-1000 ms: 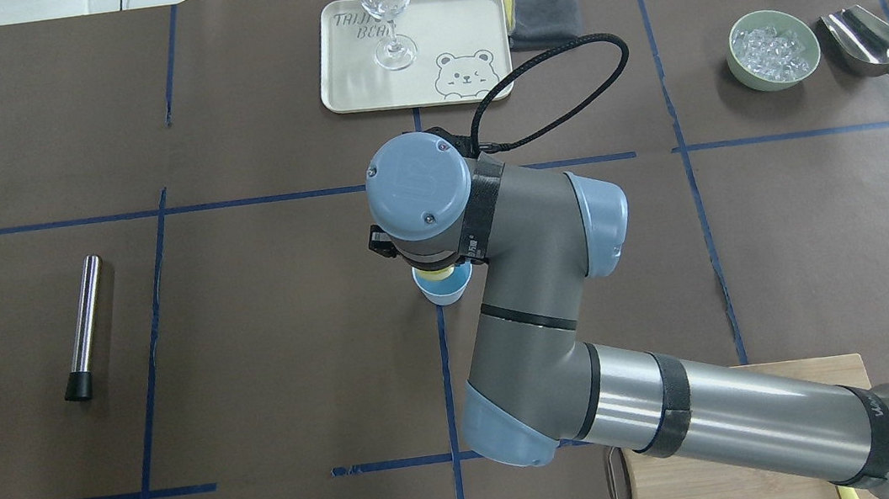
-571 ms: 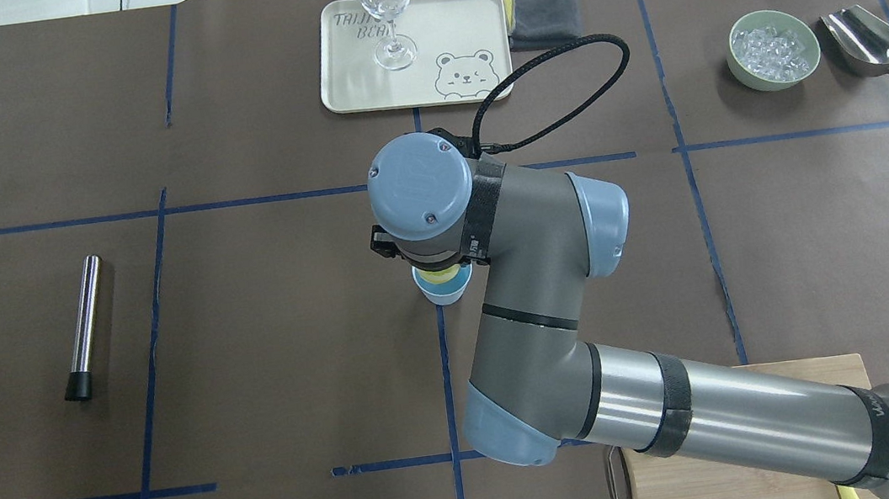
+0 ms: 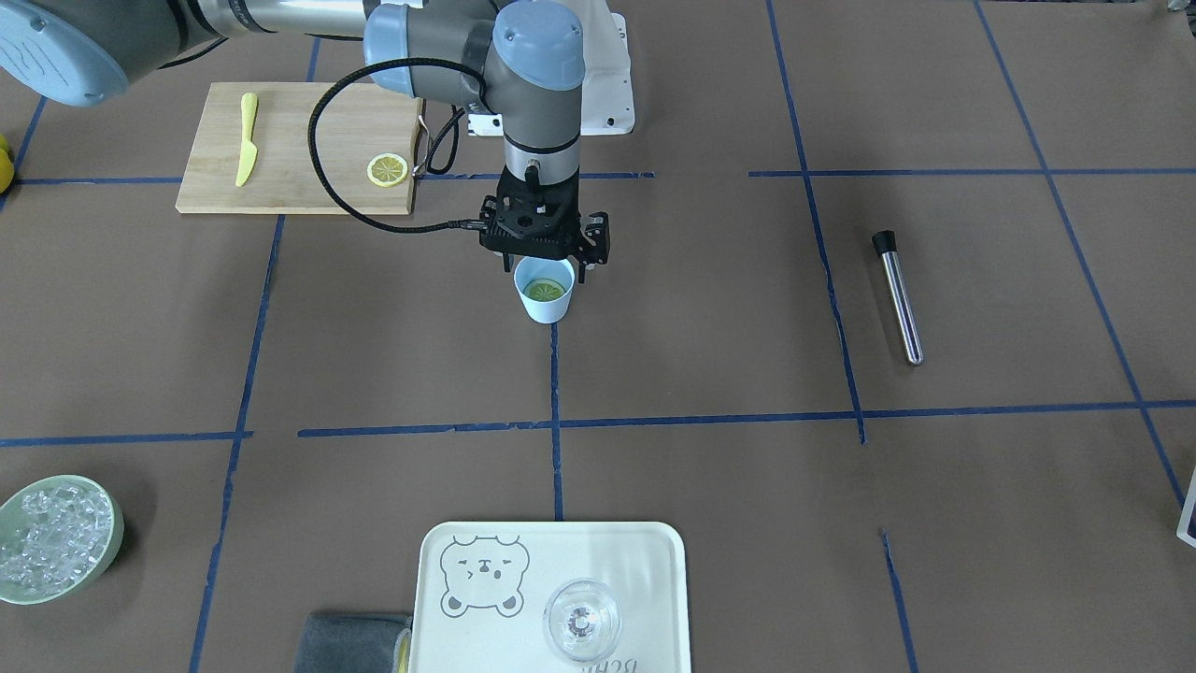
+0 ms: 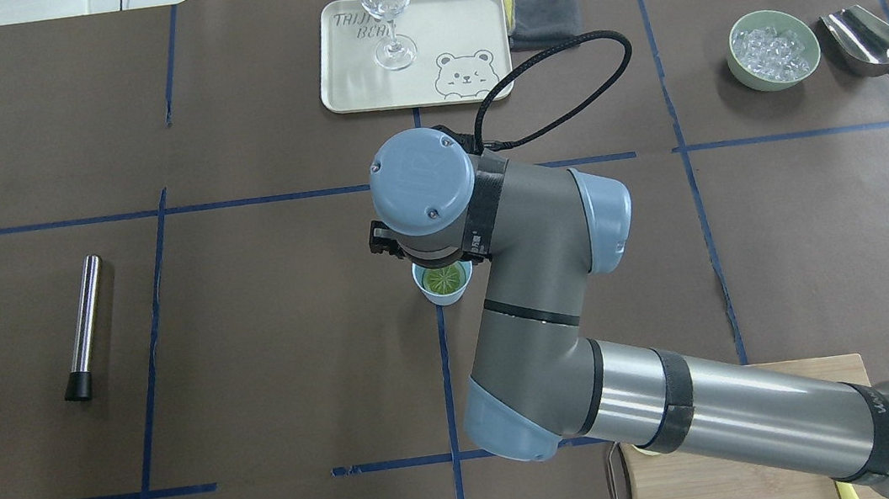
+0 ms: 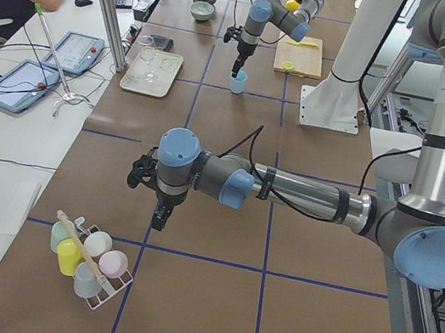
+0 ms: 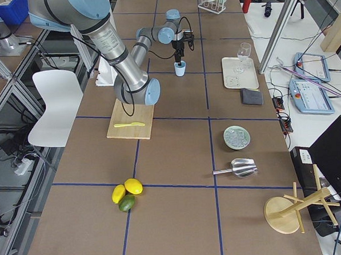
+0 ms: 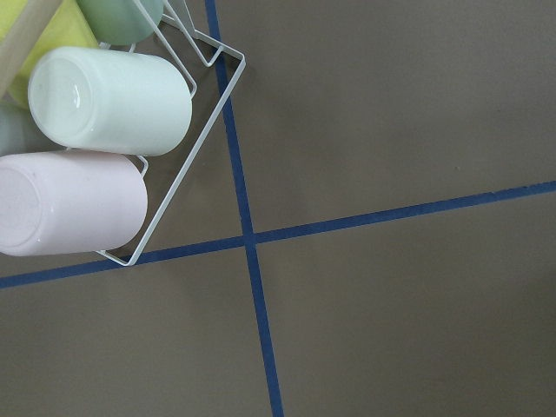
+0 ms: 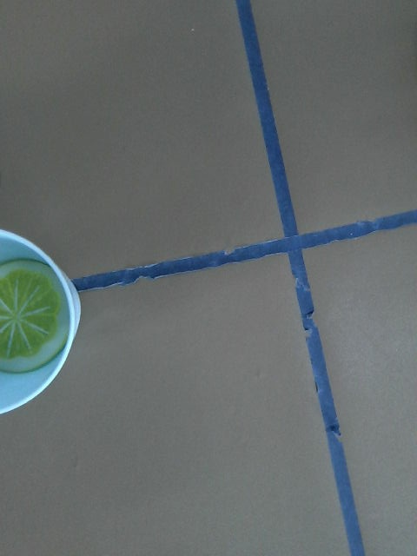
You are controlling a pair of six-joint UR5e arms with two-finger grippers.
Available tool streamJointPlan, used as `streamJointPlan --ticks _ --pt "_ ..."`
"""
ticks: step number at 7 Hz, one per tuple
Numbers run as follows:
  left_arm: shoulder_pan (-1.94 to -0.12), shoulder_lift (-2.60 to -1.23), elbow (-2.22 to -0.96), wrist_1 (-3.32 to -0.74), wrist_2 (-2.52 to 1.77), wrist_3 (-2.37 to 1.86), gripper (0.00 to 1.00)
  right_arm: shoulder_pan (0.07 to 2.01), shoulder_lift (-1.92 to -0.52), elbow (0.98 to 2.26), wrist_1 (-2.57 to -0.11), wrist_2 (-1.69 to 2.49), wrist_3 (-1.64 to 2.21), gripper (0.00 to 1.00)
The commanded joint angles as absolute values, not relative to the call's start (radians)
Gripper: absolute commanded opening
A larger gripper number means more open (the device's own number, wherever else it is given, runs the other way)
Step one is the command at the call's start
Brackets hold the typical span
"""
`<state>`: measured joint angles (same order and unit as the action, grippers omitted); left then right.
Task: Squeeze lemon into cup
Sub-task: 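Squeeze the lemon piece with the right gripper above the blue cup, then withdraw the right arm to rest while the left gripper reaches the steel muddler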
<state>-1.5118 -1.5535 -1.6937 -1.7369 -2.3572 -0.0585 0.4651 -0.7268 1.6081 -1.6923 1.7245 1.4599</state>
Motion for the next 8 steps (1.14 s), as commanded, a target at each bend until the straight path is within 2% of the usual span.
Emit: streamJointPlan --ticks 1,3,5,6,8 --pt "-1.493 -1.595 -1.718 -1.730 -2.358 -0.166 1.00 0.532 -0.745 1.650 -1.727 1.796 1.428 1.00" --pt "-1.366 -1.621 -1.778 -1.714 -2.364 -0.314 1.00 0.595 -0.865 1.796 -1.790 1.808 1.240 1.00" --pt "-1.289 -1.780 -1.833 -1.425 -2.362 -0.342 1.00 0.707 -1.015 1.920 -1.783 1.903 1.063 1.00" --pt "-1.254 -1.852 -1.847 -1.296 -2.362 -0.342 1.00 0.739 -1.079 1.959 -1.779 1.928 0.995 1.00" --pt "-1.171 -1.873 -1.830 -1.279 -2.365 -0.356 1.00 0.831 -1.156 1.985 -1.775 1.997 0.864 1.00"
